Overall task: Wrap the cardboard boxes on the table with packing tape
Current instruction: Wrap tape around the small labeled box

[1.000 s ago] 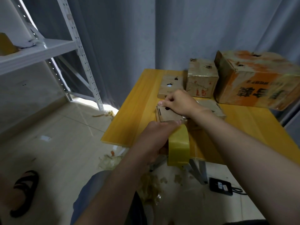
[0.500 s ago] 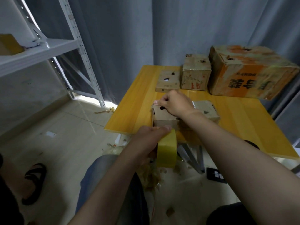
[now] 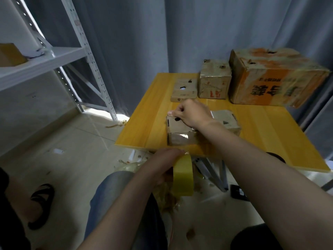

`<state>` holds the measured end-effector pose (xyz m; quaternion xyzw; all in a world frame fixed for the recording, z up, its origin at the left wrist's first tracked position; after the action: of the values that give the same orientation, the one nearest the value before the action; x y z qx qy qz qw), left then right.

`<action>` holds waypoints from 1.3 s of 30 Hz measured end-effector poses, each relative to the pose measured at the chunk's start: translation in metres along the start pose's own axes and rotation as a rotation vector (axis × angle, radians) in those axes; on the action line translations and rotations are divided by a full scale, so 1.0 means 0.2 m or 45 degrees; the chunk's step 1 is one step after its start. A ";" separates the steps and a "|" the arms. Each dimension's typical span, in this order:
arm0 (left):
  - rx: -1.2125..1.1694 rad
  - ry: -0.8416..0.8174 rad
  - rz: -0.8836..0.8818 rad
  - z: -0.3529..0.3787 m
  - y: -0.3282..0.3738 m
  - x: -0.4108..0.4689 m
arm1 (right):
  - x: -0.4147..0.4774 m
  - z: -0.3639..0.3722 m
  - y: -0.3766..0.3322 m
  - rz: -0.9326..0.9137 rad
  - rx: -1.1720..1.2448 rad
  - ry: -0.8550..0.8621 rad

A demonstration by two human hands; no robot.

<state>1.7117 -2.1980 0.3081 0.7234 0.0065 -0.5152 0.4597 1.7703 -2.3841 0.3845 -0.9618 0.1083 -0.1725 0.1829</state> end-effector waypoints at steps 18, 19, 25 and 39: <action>-0.217 -0.079 0.098 0.14 0.09 -0.03 | -0.65 -0.65 0.41 0.544 -0.124 0.145; -0.206 -0.075 0.107 0.15 0.09 -0.04 | -0.71 -0.62 0.45 0.612 -0.151 -0.024; -0.191 -0.057 0.144 0.17 0.10 -0.08 | -0.98 -0.55 0.49 0.782 -0.226 -0.464; -0.248 -0.081 0.127 0.18 0.07 -0.07 | -1.10 -0.58 0.59 0.852 -0.205 -0.183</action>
<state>1.6861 -2.2234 0.3268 0.6580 0.0058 -0.5114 0.5527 1.5096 -2.4678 0.3753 -0.8940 0.4176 -0.0259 0.1601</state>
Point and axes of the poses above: each hand's wrist, its own x-axis towards the middle knuckle, its own z-axis out of the palm, y = z × x, the point moved 9 cm from there along x, towards the middle knuckle, and after that the axes turned 13 degrees about -z, right-handed, at the moved point
